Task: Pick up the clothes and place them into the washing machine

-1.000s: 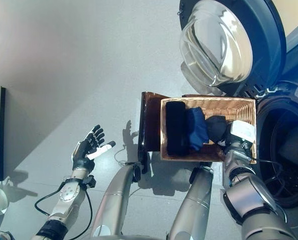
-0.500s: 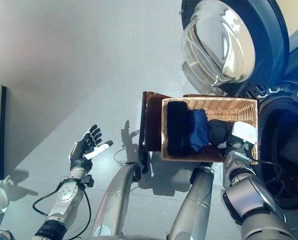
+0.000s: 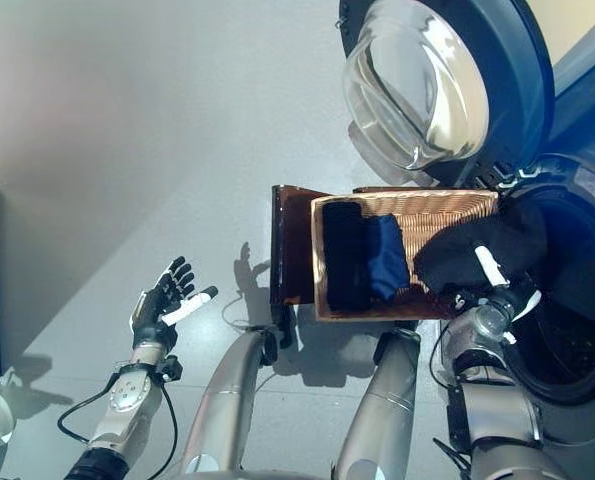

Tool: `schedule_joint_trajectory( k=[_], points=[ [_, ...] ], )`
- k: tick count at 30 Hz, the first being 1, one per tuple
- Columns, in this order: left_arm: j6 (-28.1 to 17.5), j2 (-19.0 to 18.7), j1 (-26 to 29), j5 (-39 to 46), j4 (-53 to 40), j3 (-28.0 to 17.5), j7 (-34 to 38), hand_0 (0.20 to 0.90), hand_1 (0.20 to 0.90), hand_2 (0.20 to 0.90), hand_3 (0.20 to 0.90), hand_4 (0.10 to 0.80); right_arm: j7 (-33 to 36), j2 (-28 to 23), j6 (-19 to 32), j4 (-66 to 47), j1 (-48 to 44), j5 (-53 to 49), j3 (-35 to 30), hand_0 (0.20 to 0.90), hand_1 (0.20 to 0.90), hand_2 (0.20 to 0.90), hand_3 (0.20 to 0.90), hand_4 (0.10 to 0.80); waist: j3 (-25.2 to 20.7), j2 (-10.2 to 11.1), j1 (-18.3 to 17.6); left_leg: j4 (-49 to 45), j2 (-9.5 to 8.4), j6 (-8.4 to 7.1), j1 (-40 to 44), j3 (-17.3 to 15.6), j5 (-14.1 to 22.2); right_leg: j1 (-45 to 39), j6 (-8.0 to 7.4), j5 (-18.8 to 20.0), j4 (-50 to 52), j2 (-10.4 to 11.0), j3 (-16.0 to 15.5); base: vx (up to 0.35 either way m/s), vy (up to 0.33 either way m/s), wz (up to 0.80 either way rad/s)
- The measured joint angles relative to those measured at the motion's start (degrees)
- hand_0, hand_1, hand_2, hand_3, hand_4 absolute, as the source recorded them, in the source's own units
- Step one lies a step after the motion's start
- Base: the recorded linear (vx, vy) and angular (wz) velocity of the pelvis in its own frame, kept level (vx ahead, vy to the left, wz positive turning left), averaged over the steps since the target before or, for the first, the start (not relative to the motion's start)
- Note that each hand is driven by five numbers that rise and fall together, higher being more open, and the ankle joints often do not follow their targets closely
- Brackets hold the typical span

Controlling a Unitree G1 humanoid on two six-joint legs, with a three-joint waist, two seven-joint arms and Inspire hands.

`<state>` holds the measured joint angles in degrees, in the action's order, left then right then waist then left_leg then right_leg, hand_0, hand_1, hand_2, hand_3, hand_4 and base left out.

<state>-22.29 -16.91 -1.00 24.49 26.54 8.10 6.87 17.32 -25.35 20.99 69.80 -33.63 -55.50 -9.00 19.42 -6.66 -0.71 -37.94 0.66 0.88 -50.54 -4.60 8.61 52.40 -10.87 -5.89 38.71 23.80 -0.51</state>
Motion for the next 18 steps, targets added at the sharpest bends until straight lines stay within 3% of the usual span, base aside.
schedule_joint_trajectory(
  k=[6, 8, 18],
  points=[
    [0.0, 0.1, -0.1, 1.5, 0.4, -0.6, -0.8, 0.9, 0.9, 0.9, 0.9, 0.8, -9.1, 7.1, 6.3, -4.3, -0.5, -26.2, -13.1, 0.2, 0.2, 0.2, 0.2, 0.3, -0.2, -0.1, 0.0, -0.1, 0.45, -0.09, 0.1, -0.1, 0.1, 0.0, 0.01, 0.0, 0.0, -0.4, 0.0, 0.003, -0.004, -0.01],
    [0.0, 0.1, -0.2, 2.3, 0.4, -0.5, -1.4, 0.9, 0.9, 0.9, 0.9, 0.8, -10.1, 8.2, 8.1, -4.8, -0.8, -31.4, -14.2, 0.2, 0.2, 0.2, 0.2, 0.3, -0.3, -0.1, 0.1, -0.2, 0.46, -0.09, 0.1, -0.1, 0.1, 0.0, 0.01, 0.0, 0.1, -0.4, 0.1, 0.0, 0.0, 0.0],
    [0.0, 0.1, -0.4, 3.5, 0.4, 0.0, -1.7, 0.9, 0.9, 0.9, 0.9, 0.8, -5.8, 6.6, 15.3, -4.8, -4.4, -36.0, -18.9, 0.2, 0.2, 0.2, 0.2, 0.3, -1.6, -0.2, 0.1, -0.2, 0.41, -0.07, 0.1, -0.2, 0.1, 0.0, 0.01, 0.0, 0.1, -0.4, 0.3, 0.0, 0.0, 0.0]
  ],
)
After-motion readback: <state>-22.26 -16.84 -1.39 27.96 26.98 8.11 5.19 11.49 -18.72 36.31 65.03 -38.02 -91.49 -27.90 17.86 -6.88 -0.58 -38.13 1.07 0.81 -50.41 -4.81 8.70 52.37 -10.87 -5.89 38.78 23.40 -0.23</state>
